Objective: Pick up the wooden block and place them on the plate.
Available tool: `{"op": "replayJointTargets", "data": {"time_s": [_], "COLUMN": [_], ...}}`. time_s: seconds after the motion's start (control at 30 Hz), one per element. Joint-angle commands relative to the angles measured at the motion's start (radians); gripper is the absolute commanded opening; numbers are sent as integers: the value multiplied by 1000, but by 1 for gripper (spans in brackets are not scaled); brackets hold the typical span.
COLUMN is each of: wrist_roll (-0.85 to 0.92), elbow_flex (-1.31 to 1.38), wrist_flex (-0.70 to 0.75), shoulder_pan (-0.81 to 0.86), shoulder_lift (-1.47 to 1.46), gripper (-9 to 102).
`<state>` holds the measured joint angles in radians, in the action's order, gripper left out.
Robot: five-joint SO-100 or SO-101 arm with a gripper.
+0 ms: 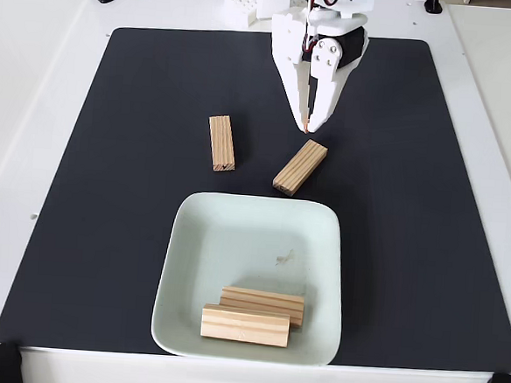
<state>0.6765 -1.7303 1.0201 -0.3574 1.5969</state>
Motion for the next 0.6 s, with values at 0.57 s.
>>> {"op": "replayJointTargets", "data": {"time_s": [0.57], "wrist_roll": [58], "elbow_flex": [44], "wrist_flex": [17], "shoulder_pan": [66], "shoulder_lift": [-101], "gripper": [25]}}
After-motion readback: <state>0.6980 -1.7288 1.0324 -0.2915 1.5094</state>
